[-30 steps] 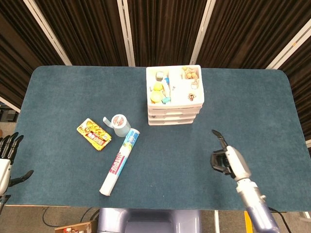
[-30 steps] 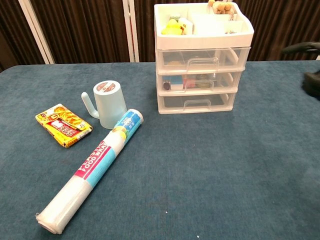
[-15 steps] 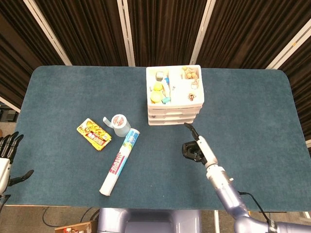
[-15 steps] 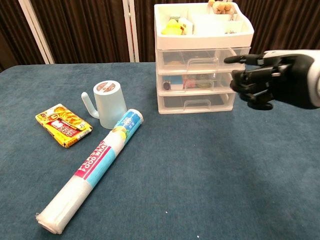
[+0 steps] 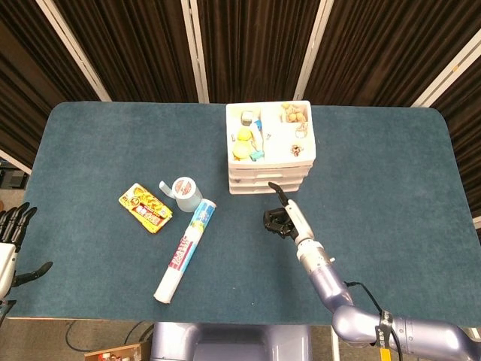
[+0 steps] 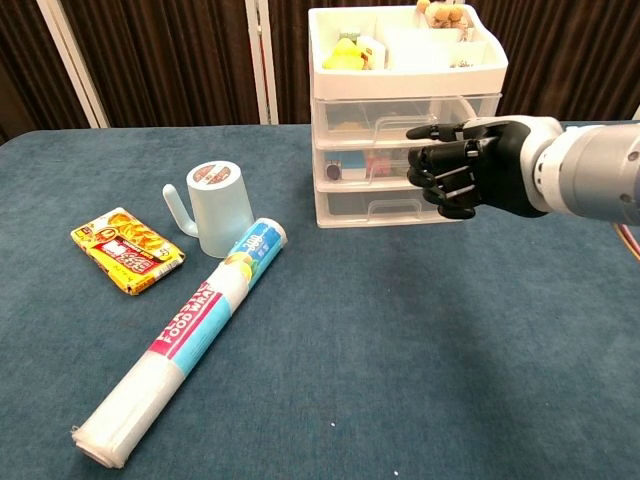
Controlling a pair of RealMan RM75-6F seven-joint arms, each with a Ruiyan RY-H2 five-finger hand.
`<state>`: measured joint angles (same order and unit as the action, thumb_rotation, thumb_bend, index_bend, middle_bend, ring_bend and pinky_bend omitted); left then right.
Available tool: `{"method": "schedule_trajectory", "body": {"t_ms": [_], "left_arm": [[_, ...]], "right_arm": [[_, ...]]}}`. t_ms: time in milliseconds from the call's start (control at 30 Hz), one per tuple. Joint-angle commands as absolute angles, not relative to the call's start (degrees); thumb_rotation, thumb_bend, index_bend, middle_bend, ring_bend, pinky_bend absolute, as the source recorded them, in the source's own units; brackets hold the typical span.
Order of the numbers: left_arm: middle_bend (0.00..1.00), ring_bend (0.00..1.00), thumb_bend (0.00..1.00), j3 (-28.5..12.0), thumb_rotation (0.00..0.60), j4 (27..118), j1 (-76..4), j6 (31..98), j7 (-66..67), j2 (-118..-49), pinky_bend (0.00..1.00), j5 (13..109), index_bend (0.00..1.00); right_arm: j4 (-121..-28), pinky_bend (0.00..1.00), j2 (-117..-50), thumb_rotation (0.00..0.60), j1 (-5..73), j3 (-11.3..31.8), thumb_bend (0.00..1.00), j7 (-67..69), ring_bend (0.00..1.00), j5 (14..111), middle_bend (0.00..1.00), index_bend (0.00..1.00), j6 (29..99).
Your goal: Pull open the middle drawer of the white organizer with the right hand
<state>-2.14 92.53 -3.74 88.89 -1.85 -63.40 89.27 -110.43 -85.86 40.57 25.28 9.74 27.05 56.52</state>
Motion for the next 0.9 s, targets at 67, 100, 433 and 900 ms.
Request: {"method": "schedule_trajectory", "body": {"t_ms": [67, 100, 433, 900], "left_arm": [[0.0, 0.0, 0.0, -2.25, 0.6, 92.71, -3.81, 88.53, -2.37, -63.17, 0.04, 88.78, 0.0], [0.0, 0.0, 0.0, -2.27, 0.6, 92.76, -3.82, 88.48, -2.45, -63.14, 0.04, 88.7, 0.0], [0.0, 0.0, 0.0, -2.45, 0.6, 93.01, -4.05, 87.59, -3.02, -62.86, 0.04, 87.72, 0.0], [0.0, 0.0, 0.0, -2.72, 0.6, 93.24, -4.4, 86.46, -3.8, -62.55, 0.04, 86.52, 0.0]], "right_arm": [[-108.69, 0.89, -86.7, 0.6, 41.59, 26.22, 0.67, 10.3, 0.77, 25.05, 0.81, 0.02, 55.04], [-108.35, 0.89, -86.84, 0.6, 41.79, 26.36, 0.67, 10.34, 0.77, 24.8, 0.81, 0.02, 54.8], [-104.02, 0.89, -88.67, 0.6, 44.9, 28.45, 0.68, 10.35, 0.77, 21.69, 0.81, 0.04, 52.48], [-98.57, 0.89, -91.24, 0.6, 47.97, 30.14, 0.69, 10.51, 0.77, 18.16, 0.81, 0.16, 50.68]]}}
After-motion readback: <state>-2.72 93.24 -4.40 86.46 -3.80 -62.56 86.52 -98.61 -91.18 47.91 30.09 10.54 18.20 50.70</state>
